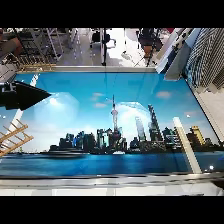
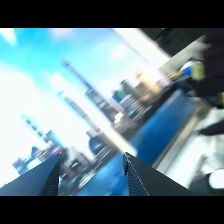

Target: Fold the clothes and pants, and hang the long-sleeved shirts on hangers.

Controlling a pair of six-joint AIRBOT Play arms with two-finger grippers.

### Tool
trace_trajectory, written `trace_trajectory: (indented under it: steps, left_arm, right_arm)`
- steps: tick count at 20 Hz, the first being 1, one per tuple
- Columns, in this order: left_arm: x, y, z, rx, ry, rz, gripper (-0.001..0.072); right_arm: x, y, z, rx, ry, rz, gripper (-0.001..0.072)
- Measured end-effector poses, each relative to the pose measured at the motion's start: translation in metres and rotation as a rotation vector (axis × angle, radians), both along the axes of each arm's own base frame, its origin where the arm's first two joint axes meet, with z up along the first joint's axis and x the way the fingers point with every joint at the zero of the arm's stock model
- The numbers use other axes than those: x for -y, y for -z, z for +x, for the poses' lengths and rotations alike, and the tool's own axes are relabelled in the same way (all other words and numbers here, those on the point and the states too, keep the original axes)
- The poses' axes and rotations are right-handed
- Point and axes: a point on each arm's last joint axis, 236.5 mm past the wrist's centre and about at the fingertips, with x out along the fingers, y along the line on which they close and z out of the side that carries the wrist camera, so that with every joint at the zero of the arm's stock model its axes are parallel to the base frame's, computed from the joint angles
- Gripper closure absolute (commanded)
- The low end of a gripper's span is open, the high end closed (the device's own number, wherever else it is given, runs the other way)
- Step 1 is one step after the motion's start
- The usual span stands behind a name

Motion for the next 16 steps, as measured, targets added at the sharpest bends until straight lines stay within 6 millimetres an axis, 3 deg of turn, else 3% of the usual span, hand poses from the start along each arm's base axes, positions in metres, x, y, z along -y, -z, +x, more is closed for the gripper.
trace_trajectory:
  steps: [3, 6, 12, 13, 15, 16]
  left_arm:
    - [-0.008, 0.01, 0.003, -0.014, -0.025, 0.046, 0.0287]
    - [-0.011, 0.015, 0.004, -0.022, -0.034, 0.068, 0.0287]
    - [-0.013, 0.018, 0.004, -0.062, -0.059, 0.059, 0.0287]
    - [-0.013, 0.018, 0.004, -0.065, -0.06, 0.058, 0.0287]
    - [-0.013, 0.019, 0.004, -0.073, -0.061, 0.057, 0.0287]
    - [-0.013, 0.019, 0.004, -0.074, -0.062, 0.057, 0.0287]
  right_arm:
    - [0.029, -0.011, -0.036, -0.011, 0.109, -0.075, 0.069]
    - [0.062, -0.003, -0.067, 0.031, 0.184, -0.097, 0.0689]
    - [0.104, 0.027, -0.085, 0.067, 0.209, -0.068, 0.0683]
    - [0.106, 0.03, -0.085, 0.077, 0.206, -0.06, 0.0597]
    - [0.103, 0.025, -0.083, 0.091, 0.191, -0.078, 0.018]
    - [0.098, 0.021, -0.083, 0.102, 0.185, -0.086, 0.0061]
